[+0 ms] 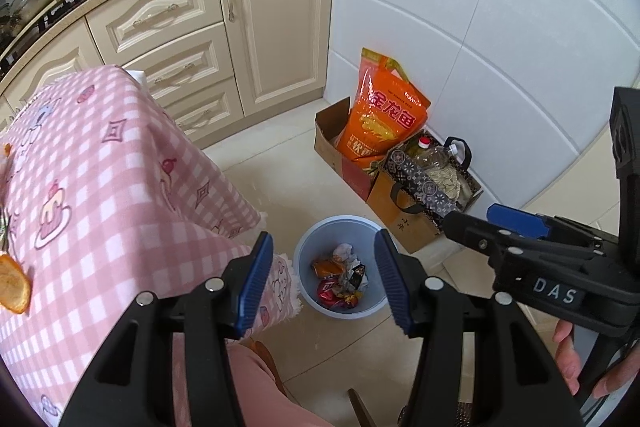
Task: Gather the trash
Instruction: 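Bring both open grippers back toward the table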
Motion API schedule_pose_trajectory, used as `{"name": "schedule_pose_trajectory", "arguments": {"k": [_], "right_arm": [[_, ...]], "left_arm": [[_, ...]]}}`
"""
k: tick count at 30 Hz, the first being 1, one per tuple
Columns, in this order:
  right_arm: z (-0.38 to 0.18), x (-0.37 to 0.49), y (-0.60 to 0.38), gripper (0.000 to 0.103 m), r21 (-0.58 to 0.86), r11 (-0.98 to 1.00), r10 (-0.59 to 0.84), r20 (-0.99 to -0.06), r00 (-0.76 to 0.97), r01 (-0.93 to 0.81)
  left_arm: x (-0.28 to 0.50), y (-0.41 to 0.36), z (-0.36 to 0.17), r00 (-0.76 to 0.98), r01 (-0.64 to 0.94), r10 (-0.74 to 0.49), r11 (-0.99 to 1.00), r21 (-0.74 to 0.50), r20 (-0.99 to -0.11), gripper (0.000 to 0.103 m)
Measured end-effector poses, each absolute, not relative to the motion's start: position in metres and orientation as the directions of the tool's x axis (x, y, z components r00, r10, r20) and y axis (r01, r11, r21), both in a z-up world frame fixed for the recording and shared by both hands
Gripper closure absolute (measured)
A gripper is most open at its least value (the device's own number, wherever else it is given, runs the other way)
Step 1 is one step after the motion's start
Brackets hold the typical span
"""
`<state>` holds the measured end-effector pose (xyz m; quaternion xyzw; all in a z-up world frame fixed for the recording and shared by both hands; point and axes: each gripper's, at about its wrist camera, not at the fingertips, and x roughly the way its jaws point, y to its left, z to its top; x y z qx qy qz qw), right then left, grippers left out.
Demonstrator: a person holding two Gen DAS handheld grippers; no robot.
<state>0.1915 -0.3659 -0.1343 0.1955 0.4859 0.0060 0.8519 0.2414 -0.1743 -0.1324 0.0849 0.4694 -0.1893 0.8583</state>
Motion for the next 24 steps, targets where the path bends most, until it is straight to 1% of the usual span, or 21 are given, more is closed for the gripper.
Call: {"name": "schedule_pose_trajectory", "arguments": {"k": [9, 12, 16, 24], "right_arm": [[-0.114, 0.18, -0.342, 0.038, 0.326, 0.935, 0.198, -0.807, 0.557, 0.141], [-0.104, 0.177, -0.328, 0.036, 0.324, 0.939, 0.205, -0.795, 0.571, 0.113], [-0.092, 0.176, -0.305, 0.032, 0.315, 0.947, 0.217, -0.778, 0.59, 0.067], [-0.07, 0.184, -0.236, 0.028, 0.296, 0.952, 0.283, -0.754, 0.592, -0.078]], "left_arm": [[0.215, -0.148, -0.1, 0.555, 0.38, -0.263, 0.924, -0.041, -0.789, 0.046], [0.208, -0.135, -0.089, 0.581, 0.363, -0.263, 0.931, -0.044, -0.77, 0.043], [0.198, -0.108, -0.073, 0.62, 0.32, -0.256, 0.946, -0.059, -0.741, 0.04], [0.178, -0.041, -0.048, 0.694, 0.205, -0.201, 0.976, -0.079, -0.691, 0.038]]}}
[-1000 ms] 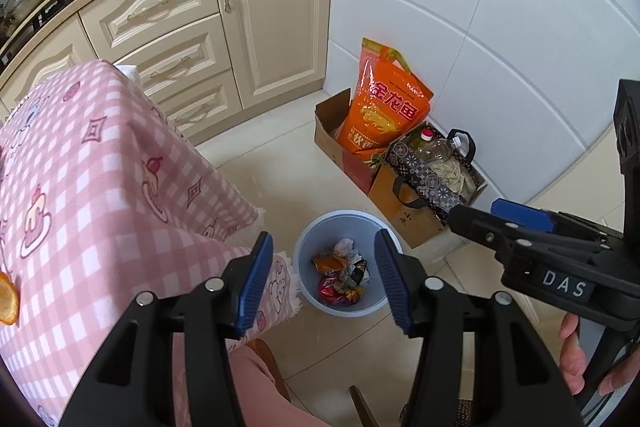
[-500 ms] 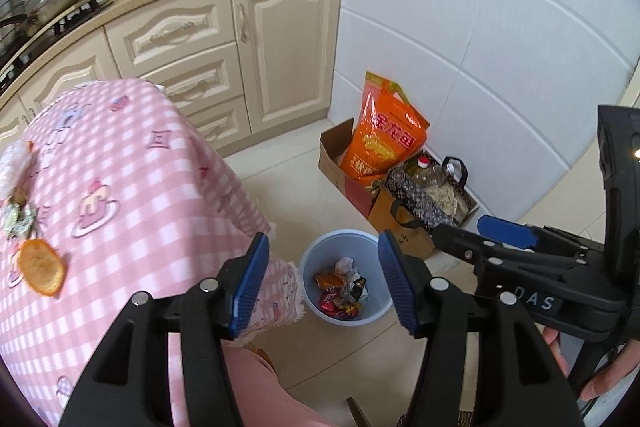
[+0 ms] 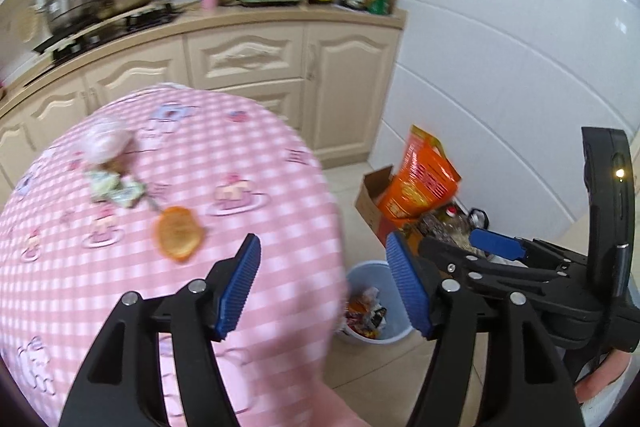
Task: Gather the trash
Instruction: 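Bring both open grippers back toward the table, then grasp the dried orange slice with the right gripper while the left grasps the green wrapper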
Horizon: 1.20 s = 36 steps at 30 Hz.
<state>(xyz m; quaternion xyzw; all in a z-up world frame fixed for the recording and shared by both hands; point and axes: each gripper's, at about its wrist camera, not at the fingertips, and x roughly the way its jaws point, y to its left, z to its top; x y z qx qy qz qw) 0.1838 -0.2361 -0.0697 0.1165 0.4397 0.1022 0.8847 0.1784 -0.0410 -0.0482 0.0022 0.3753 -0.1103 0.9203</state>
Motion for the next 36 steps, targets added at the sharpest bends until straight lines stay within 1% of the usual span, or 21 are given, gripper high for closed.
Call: {"name": "schedule_pose_trajectory", "arguments": {"k": [5, 12, 20, 26, 27, 28, 29, 33, 36], "right_arm": [[-0.062, 0.188, -0.188, 0.027, 0.277, 0.945, 0.326, -0.752, 0.573, -0.174], [-0.059, 0.199, -0.118, 0.026, 0.249, 0.921, 0.378, -0.759, 0.529, -0.301], [-0.07, 0.22, -0.066, 0.026, 0.224, 0.906, 0.386, -0.785, 0.485, -0.36], [-0.082, 0.237, -0.044, 0.027, 0.193, 0.906, 0.368, -0.801, 0.473, -0.377], [-0.083, 0.239, -0.041, 0.032, 0.189, 0.905, 0.367, -0.8, 0.475, -0.381], [-0.084, 0.242, -0.039, 0.055, 0.185, 0.904, 0.367, -0.798, 0.477, -0.386], [-0.085, 0.244, -0.038, 0.066, 0.185, 0.903, 0.368, -0.797, 0.478, -0.387], [-0.079, 0.252, -0.04, 0.068, 0.18, 0.903, 0.372, -0.781, 0.502, -0.39], [-0.074, 0.26, -0.05, 0.068, 0.214, 0.903, 0.39, -0.771, 0.503, -0.372]], "left_arm": [[0.166, 0.009, -0.04, 0.728, 0.106, -0.14, 0.99, -0.091, -0.671, 0.038], [0.154, 0.078, -0.038, 0.741, -0.036, -0.049, 0.993, -0.113, -0.67, 0.036], [0.151, 0.129, -0.043, 0.732, -0.134, 0.011, 0.983, -0.129, -0.682, 0.034], [0.161, 0.154, -0.051, 0.713, -0.176, 0.024, 0.974, -0.146, -0.701, 0.033], [0.164, 0.157, -0.052, 0.708, -0.179, 0.023, 0.973, -0.148, -0.706, 0.033], [0.167, 0.159, -0.053, 0.704, -0.181, 0.021, 0.972, -0.15, -0.71, 0.033], [0.173, 0.161, -0.054, 0.698, -0.177, 0.014, 0.972, -0.154, -0.716, 0.033], [0.2, 0.163, -0.055, 0.681, -0.162, 0.019, 0.979, -0.126, -0.732, 0.033], [0.222, 0.164, -0.054, 0.671, -0.15, 0.01, 0.981, -0.123, -0.742, 0.033]]}}
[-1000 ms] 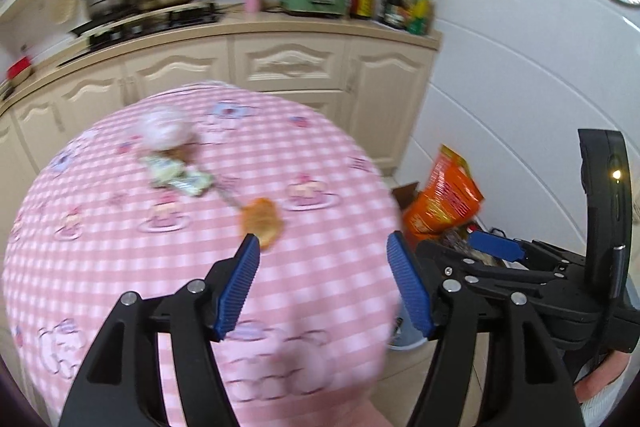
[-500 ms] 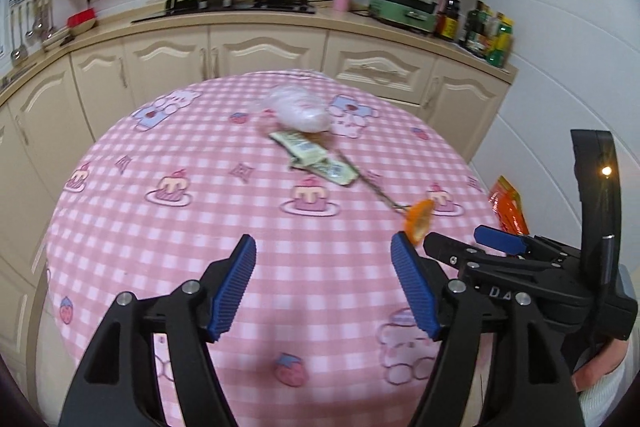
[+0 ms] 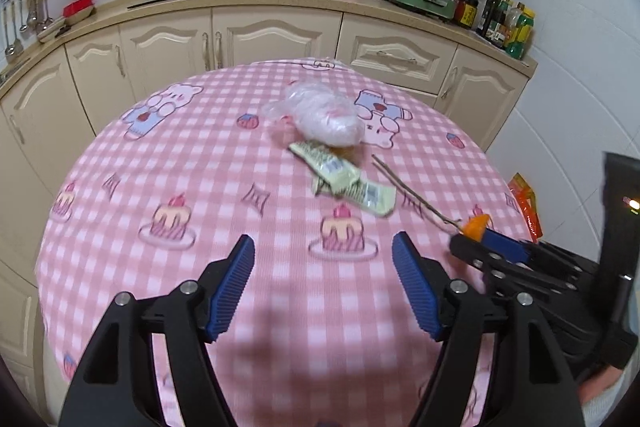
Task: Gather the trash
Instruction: 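Grasp the dried orange slice with the right gripper while the left grasps the green wrapper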
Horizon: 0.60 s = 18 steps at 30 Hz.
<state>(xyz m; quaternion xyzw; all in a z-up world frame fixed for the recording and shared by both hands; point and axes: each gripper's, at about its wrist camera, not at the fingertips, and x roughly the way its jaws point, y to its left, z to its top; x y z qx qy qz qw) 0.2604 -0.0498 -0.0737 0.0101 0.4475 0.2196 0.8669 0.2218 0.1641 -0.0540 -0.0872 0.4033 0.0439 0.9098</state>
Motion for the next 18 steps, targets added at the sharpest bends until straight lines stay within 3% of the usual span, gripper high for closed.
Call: {"name": "schedule_pose_trajectory", "arguments": {"k": [11, 12, 13, 15, 16, 18], "right_arm": [[-0.061, 0.308, -0.075, 0.068, 0.216, 0.92, 0.372, -0.749, 0.548, -0.328], [-0.061, 0.313, -0.074, 0.068, 0.215, 0.919, 0.372, -0.75, 0.547, -0.331], [-0.062, 0.317, -0.073, 0.068, 0.214, 0.918, 0.373, -0.751, 0.545, -0.334], [-0.064, 0.323, -0.071, 0.068, 0.217, 0.916, 0.378, -0.752, 0.54, -0.338], [-0.065, 0.324, -0.071, 0.068, 0.22, 0.915, 0.38, -0.752, 0.539, -0.338], [-0.066, 0.327, -0.071, 0.068, 0.228, 0.914, 0.385, -0.752, 0.535, -0.336]], "left_arm": [[0.313, 0.181, -0.083, 0.623, -0.148, -0.007, 0.981, -0.127, -0.782, 0.034], [0.318, 0.182, -0.086, 0.616, -0.152, -0.007, 0.98, -0.128, -0.788, 0.04], [0.323, 0.186, -0.092, 0.605, -0.16, -0.012, 0.978, -0.135, -0.796, 0.059], [0.329, 0.193, -0.098, 0.594, -0.152, -0.066, 0.969, -0.193, -0.802, 0.067], [0.33, 0.196, -0.098, 0.595, -0.146, -0.092, 0.964, -0.22, -0.799, 0.079], [0.328, 0.2, -0.095, 0.603, -0.143, -0.101, 0.962, -0.232, -0.792, 0.09]]}}
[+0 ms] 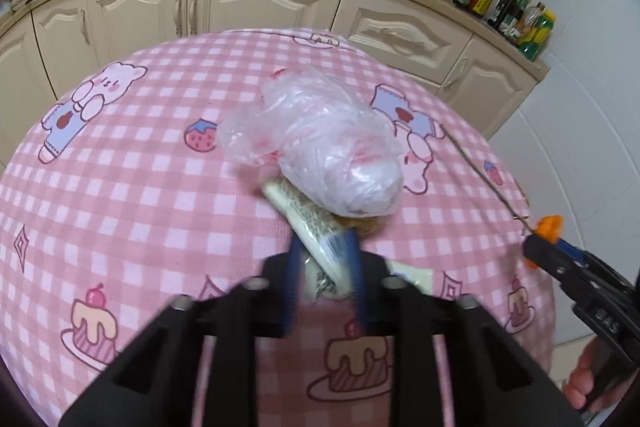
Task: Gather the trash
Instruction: 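Grasp the dried orange slice with the right gripper while the left grasps the green wrapper, then carry the orange slice and green wrapper over the blue bin and open both grippers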
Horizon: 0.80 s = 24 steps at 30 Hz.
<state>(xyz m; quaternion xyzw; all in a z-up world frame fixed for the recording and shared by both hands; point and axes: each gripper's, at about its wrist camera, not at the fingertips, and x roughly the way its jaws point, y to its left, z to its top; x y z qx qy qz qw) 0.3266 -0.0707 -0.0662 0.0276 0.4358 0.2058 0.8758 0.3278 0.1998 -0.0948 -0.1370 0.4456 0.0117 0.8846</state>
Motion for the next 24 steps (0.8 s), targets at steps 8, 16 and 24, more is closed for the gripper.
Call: {"name": "schedule_pose_trajectory", "arguments": {"k": [8, 16, 24], "right_arm": [[-0.063, 0.317, -0.077, 0.068, 0.243, 0.915, 0.388, -0.75, 0.536, -0.323], [-0.049, 0.291, -0.093, 0.068, 0.234, 0.923, 0.373, -0.735, 0.566, -0.306], [-0.038, 0.26, -0.11, 0.068, 0.231, 0.932, 0.355, -0.724, 0.592, -0.278]], "left_arm": [[0.307, 0.202, -0.086, 0.619, -0.171, -0.064, 0.962, -0.214, -0.783, 0.097], [0.275, 0.201, -0.074, 0.647, -0.172, -0.072, 0.956, -0.237, -0.759, 0.098], [0.236, 0.176, -0.061, 0.671, -0.121, -0.094, 0.965, -0.234, -0.735, 0.098]]}}
